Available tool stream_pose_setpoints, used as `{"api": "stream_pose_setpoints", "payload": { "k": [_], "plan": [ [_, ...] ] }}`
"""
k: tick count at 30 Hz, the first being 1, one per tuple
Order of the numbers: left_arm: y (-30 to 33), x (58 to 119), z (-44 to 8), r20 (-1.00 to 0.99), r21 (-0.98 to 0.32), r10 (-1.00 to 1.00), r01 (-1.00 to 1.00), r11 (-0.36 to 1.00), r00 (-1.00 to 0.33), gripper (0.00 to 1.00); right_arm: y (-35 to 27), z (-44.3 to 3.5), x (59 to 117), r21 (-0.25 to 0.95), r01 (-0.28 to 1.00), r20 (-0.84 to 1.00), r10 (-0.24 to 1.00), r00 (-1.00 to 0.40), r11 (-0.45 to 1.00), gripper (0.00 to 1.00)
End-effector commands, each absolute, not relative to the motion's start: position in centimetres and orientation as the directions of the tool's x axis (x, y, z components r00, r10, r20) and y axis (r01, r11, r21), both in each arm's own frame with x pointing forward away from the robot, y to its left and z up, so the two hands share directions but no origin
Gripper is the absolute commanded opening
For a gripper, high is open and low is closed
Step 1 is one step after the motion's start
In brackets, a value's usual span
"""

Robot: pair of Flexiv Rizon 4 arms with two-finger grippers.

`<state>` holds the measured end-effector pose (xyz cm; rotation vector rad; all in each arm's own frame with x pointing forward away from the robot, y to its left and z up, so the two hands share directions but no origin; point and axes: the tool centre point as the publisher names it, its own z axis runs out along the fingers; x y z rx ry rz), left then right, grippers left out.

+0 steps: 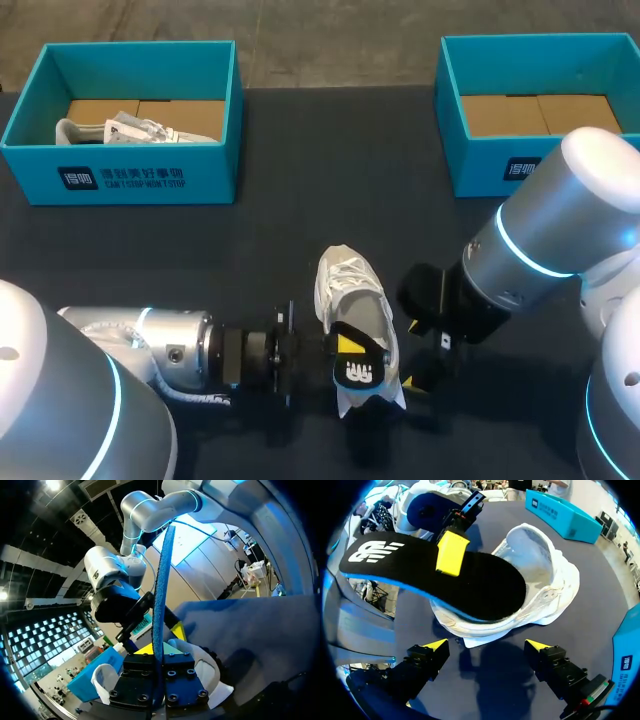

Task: Take the shoe out of the shoebox, open the shoe tongue, remove and reinsert the insole, then place the shoe into the shoebox

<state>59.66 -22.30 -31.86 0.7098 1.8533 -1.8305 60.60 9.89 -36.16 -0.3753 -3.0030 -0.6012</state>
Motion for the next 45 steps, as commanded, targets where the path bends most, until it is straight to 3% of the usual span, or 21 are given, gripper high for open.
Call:
{"api": "stream_pose_setpoints", "payload": {
  "k": [1,33,41,42,45],
  "plan": [
    [-22.5,60.1,-32.1,-0.633,-0.773,0.042,0.634,0.017,-0.773,0.0,9.9,-36.2,60.5,0.374,0.248,0.1,0.227,-0.969,0.894,1.0],
    [-22.6,61.4,-34.3,-0.635,-0.751,0.069,0.635,0.181,-0.77,0.0,9.9,-36.2,60.5,0.374,0.248,0.1,0.227,-0.969,0.894,1.0],
    [-22.5,60.7,-33.8,-0.625,-0.768,0.062,0.627,0.126,-0.778,0.0,9.9,-36.2,60.5,0.374,0.248,0.1,0.227,-0.969,0.894,1.0],
    [-22.6,60.7,-33.8,-0.626,-0.768,0.064,0.629,0.119,-0.777,0.2,9.9,-36.2,60.5,0.374,0.248,0.1,0.227,-0.969,0.894,1.0],
    [-22.6,60.5,-33.6,-0.627,-0.768,0.062,0.63,0.114,-0.776,0.26,9.9,-36.2,60.5,0.374,0.248,0.1,0.227,-0.969,0.894,1.0]
  ]
}}
